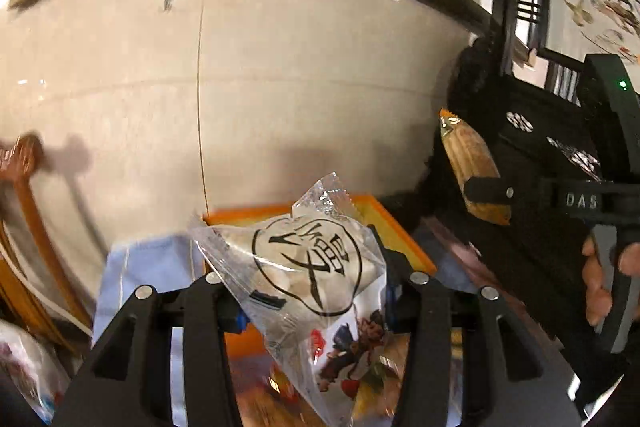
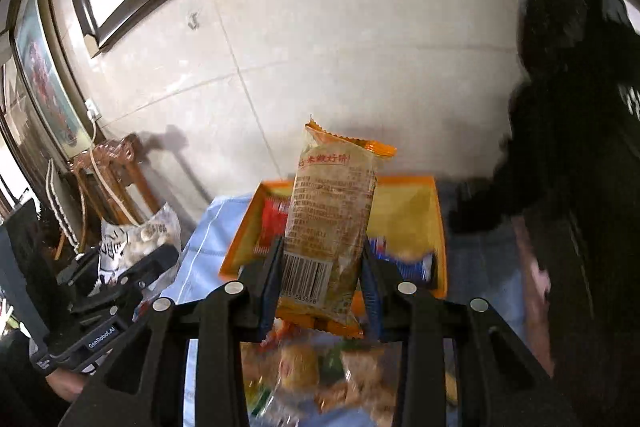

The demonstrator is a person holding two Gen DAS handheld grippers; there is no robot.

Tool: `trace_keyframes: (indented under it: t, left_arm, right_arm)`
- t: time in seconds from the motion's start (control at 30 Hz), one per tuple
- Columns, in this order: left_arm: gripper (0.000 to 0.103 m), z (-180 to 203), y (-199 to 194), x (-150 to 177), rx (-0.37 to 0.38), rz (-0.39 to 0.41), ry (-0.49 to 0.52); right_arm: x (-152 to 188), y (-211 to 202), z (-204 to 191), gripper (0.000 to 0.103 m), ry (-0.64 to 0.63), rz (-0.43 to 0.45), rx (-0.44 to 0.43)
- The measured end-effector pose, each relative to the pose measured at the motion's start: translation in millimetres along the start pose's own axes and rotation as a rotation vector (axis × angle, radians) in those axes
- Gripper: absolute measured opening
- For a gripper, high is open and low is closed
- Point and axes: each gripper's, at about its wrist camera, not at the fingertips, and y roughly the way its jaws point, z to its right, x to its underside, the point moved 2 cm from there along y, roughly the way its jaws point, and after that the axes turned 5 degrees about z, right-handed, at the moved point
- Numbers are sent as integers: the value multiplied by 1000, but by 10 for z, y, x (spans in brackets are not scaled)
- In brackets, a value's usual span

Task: Organize snacks
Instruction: 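Carry the white bun bag and pale bread pack over the orange box and release both, then grasp the yellow soft-bread pack with the left tool while the right tool grasps the brown calligraphy bag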

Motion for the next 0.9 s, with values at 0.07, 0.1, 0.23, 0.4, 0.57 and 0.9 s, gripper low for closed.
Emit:
trace_keyframes:
  t: [0.07,0.1,0.23,0.4,0.57,0.9]
  left_arm:
    - [45,-36,203,-152,-10,6,0]
    - [46,-58,296,-211,-18,8,0]
    - [66,-155,725,-356,-58,-7,-21]
    - [99,-321,1116,-109,-116,-101,-47]
    - [99,-449,965,424,-111,-160,-25]
    - [99,-300,47,1536,-97,-240,27]
  right_arm:
    - [-139,119,29,36,-19,5,12]
    - [-219,192,54,36,-23,6,17]
    - [-395,521,160,39,-31,-3,-4]
    - [-180,907,396,80,-34,-66,78]
    - [358,899,539,80,-35,-138,90]
    - [1686,685,482,80,-10,-320,98]
